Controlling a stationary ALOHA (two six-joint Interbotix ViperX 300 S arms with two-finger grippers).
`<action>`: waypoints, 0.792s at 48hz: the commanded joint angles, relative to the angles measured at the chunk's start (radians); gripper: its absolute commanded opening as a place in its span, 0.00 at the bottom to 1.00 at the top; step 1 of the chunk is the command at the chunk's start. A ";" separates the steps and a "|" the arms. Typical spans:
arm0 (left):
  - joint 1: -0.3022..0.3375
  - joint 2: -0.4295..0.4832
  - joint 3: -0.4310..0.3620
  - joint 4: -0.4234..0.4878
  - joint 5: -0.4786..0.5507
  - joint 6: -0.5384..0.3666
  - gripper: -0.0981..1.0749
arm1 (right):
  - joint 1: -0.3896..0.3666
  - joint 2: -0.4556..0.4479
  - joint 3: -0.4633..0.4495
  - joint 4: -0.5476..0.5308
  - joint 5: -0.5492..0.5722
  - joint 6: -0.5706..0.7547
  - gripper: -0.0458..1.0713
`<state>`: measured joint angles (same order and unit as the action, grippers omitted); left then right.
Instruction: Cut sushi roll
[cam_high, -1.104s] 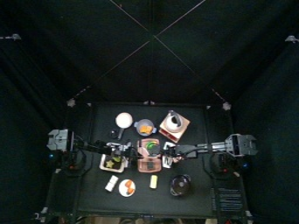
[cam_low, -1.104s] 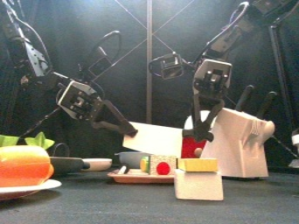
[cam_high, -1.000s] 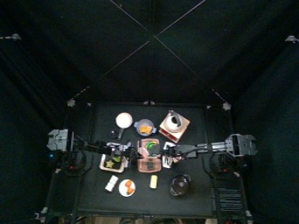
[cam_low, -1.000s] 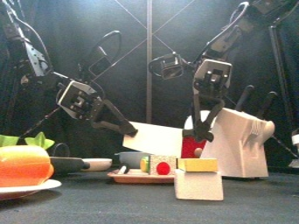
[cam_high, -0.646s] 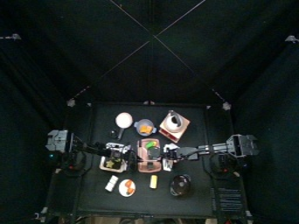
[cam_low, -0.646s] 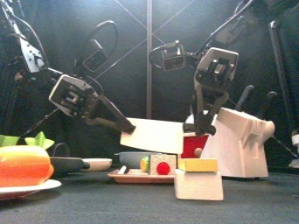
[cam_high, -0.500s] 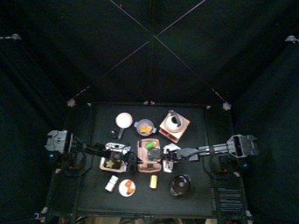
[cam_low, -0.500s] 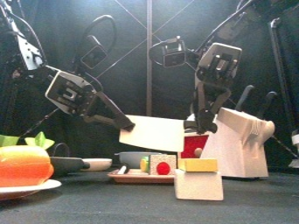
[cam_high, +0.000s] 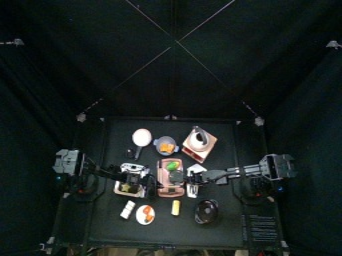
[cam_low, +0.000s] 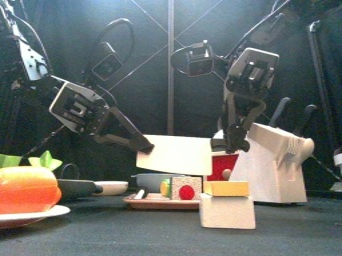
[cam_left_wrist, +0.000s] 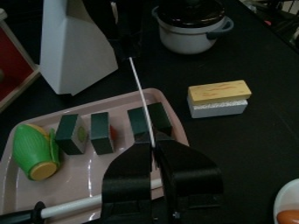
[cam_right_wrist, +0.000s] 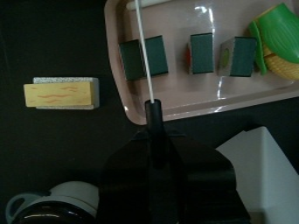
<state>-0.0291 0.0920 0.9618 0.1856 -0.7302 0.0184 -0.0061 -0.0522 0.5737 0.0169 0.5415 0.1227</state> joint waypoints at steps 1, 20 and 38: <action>-0.020 -0.011 -0.021 0.000 -0.009 0.002 0.40 | -0.009 -0.023 -0.017 -0.002 -0.028 0.003 0.35; -0.026 -0.008 -0.020 0.000 -0.006 0.002 0.40 | -0.009 -0.020 -0.015 -0.002 -0.029 0.003 0.35; -0.029 0.012 -0.023 -0.006 0.009 0.000 0.40 | -0.009 -0.008 -0.015 -0.002 -0.029 0.003 0.35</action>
<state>-0.0399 0.1120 0.9603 0.1810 -0.7194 0.0169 -0.0061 -0.0430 0.5752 0.0184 0.5354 0.1243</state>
